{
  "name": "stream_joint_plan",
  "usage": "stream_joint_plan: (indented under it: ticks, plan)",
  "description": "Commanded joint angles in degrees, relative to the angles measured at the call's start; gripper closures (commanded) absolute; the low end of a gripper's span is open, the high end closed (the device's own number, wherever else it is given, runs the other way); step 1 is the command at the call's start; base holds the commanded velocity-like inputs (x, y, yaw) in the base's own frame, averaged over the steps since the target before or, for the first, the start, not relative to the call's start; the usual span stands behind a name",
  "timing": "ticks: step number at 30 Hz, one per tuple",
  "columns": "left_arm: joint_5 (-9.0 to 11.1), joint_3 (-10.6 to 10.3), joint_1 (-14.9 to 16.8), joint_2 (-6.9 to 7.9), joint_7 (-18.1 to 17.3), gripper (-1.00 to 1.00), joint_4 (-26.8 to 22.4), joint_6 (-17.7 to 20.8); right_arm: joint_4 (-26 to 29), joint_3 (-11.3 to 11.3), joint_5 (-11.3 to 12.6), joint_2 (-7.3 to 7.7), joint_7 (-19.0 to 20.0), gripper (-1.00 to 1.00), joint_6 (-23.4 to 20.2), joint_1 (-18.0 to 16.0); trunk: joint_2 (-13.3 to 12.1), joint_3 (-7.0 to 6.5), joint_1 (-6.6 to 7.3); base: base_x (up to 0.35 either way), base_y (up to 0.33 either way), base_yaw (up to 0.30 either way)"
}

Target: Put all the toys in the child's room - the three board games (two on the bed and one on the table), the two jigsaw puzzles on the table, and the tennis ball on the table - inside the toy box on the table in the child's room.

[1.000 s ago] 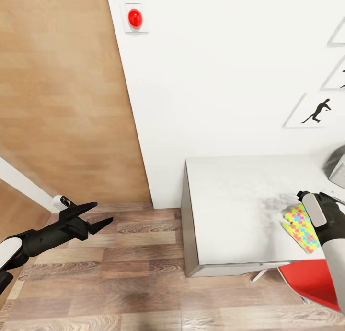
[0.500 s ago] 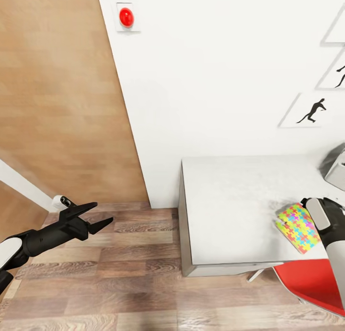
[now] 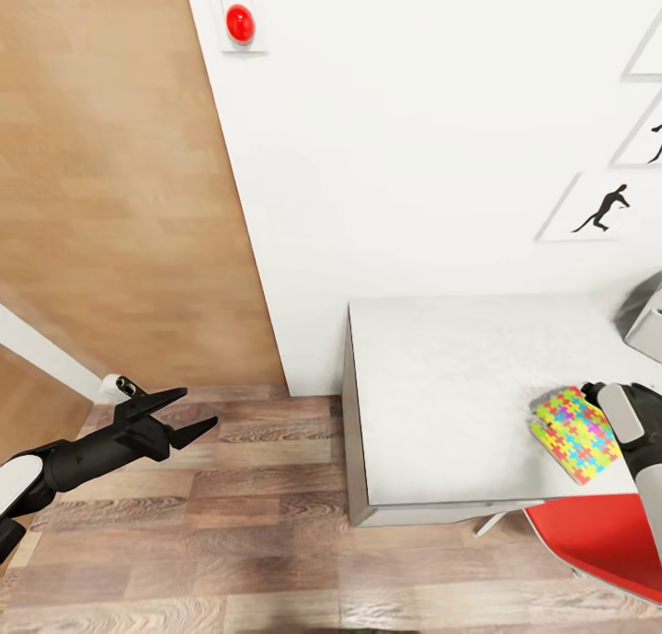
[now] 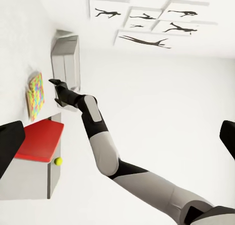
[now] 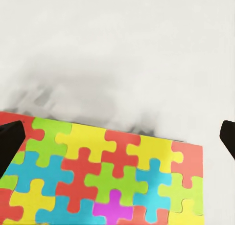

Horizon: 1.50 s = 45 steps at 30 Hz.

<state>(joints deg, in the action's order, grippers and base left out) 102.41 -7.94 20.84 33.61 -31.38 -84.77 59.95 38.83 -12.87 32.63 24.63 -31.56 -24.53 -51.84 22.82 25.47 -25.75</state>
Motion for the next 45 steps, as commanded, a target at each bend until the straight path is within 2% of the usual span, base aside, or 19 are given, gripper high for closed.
stream_joint_plan:
  ticks: [1,6,13,17,23,45]
  plan:
    - [-0.2,-0.1,0.1,0.05,-0.4,-1.0,0.0,0.1,0.0,-0.2,0.4,0.04,0.7,-1.0,-0.3,0.0,0.1,0.14,-0.03,0.0,0.0,0.0]
    - [-0.2,-0.1,0.1,0.06,-0.4,-1.0,0.0,0.1,-0.1,-1.5,0.7,-0.01,3.2,-1.0,-0.6,0.0,0.1,0.34,-0.03,0.0,0.0,0.0]
    - [-0.2,-0.1,0.1,0.06,-0.4,-1.0,0.0,0.1,-0.2,-2.1,1.5,-0.12,3.9,-1.0,-1.2,0.0,0.1,0.4,-0.03,0.0,0.0,0.0]
    - [-0.2,-0.1,0.1,0.06,-0.4,-1.0,0.0,0.1,-0.2,-2.2,4.9,0.06,3.9,-1.0,-2.6,0.0,0.1,0.49,-0.03,0.0,0.0,0.0]
    - [-0.2,-0.1,0.1,0.06,-0.4,-1.0,0.0,0.1,-0.2,-2.2,7.8,0.21,3.9,-1.0,-3.5,0.0,0.1,0.65,-0.03,0.0,0.0,0.0]
    - [-0.2,0.0,0.1,0.06,-0.4,-1.0,0.0,0.1,-0.2,-2.3,8.5,0.62,4.0,-1.0,-3.5,0.0,0.1,0.71,-0.03,0.0,-0.135,0.0]
